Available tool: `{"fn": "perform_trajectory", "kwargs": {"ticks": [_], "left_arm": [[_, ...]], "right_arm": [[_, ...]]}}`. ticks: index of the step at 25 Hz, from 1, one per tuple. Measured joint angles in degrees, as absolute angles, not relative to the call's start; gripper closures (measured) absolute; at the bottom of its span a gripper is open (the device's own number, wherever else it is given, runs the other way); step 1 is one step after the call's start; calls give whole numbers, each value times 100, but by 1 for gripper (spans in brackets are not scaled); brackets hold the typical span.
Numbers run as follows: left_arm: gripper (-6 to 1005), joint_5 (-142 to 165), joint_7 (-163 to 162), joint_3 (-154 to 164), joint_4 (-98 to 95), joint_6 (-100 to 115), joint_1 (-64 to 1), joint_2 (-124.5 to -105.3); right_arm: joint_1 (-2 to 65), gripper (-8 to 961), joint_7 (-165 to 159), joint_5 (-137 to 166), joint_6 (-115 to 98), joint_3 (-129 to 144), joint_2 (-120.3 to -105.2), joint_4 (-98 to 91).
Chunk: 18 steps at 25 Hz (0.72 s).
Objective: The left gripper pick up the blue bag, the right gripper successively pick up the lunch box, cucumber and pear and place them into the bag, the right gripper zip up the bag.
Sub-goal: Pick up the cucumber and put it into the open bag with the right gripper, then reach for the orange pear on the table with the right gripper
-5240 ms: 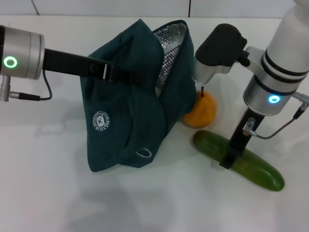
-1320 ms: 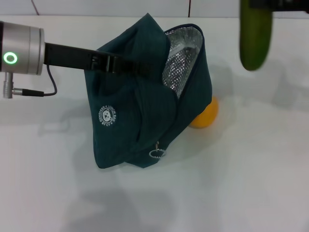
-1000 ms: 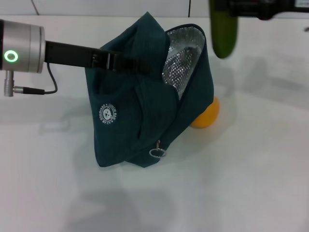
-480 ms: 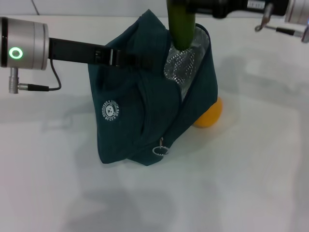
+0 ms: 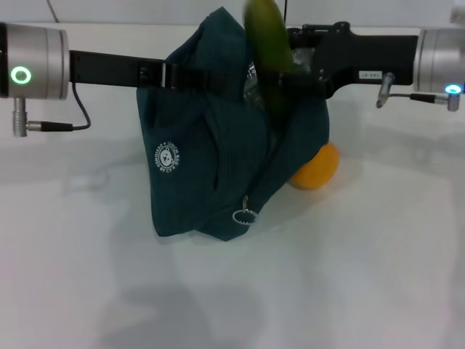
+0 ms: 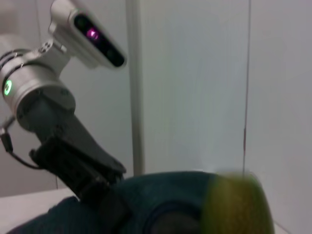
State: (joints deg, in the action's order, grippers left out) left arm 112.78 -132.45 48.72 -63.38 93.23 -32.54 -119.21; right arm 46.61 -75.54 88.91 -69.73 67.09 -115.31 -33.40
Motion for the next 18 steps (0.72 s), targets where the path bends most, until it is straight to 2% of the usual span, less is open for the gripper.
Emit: {"fn": "perform_trajectory", "kwargs": {"ticks": [7, 11, 18], "left_arm": [[959, 11275, -13245, 4847, -6337, 9323, -3247, -11912], [959, 11281, -13245, 4828, -6337, 9293, -3188, -11908], [959, 11282, -13207, 4758, -6325, 9097, -2953, -11879]], "right_arm": [[4680, 137, -7648, 8898, -6857, 6736, -11507, -3448], [4474, 70, -7701, 8861, -6820, 6630, -11524, -3789], [3762, 71, -8022, 8643, -6949, 6310, -11518, -4822]]}}
